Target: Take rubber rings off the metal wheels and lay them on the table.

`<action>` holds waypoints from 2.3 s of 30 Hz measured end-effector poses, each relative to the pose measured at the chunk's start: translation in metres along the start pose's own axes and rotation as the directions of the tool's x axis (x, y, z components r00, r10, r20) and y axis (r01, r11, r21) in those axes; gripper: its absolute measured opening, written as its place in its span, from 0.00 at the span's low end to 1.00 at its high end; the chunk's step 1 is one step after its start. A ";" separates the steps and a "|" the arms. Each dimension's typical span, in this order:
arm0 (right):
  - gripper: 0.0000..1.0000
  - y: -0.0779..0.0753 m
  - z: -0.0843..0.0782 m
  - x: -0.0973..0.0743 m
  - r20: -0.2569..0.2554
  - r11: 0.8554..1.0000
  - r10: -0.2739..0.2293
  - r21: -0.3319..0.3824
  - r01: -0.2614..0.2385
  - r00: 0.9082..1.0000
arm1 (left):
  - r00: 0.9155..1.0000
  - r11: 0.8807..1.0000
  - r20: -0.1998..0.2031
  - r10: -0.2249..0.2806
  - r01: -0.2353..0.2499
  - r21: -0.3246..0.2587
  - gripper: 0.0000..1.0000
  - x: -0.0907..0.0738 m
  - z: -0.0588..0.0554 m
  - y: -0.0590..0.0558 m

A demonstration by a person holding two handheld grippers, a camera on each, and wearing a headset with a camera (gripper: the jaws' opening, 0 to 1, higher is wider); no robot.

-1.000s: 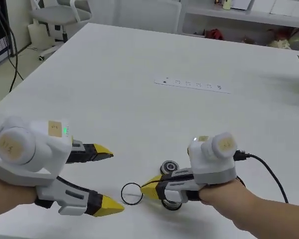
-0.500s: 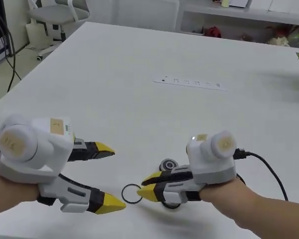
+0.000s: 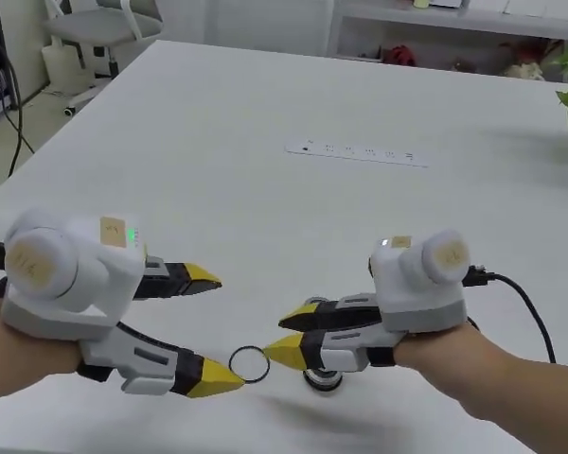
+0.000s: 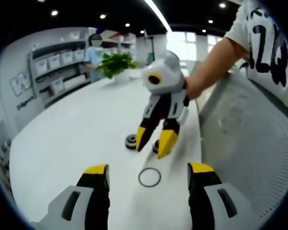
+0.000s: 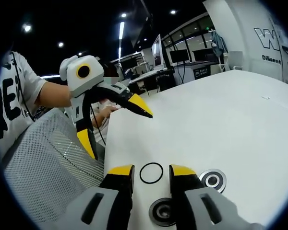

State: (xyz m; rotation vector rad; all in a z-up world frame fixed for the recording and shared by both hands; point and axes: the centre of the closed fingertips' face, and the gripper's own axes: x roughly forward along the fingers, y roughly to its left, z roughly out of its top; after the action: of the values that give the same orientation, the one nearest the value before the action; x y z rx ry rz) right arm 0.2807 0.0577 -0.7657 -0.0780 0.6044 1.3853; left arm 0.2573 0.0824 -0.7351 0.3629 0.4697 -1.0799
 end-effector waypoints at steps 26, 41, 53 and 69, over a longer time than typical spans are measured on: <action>0.40 -0.018 0.002 -0.050 0.051 0.994 -0.084 -0.058 0.087 0.995 | 0.999 0.999 0.010 -0.036 0.036 0.024 0.67 0.026 0.020 0.000; 0.49 -0.034 -0.012 -0.076 0.056 0.989 -0.144 -0.034 0.146 0.988 | 0.998 0.998 0.005 -0.061 0.060 0.034 0.67 0.038 0.025 0.001; 0.52 -0.035 -0.025 -0.078 0.036 0.987 -0.158 -0.038 0.159 0.987 | 0.997 0.997 0.006 -0.071 0.071 0.033 0.67 0.046 0.027 0.001; 0.50 -0.046 -0.046 -0.079 0.008 0.986 -0.169 -0.014 0.169 0.986 | 0.996 0.996 0.005 -0.091 0.091 0.012 0.66 0.058 0.022 -0.003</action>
State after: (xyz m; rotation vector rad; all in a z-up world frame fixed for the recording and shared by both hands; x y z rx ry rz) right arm 0.3028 -0.0409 -0.7833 -0.1332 0.5688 1.2250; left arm 0.2812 0.0262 -0.7475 0.3519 0.4791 -1.1722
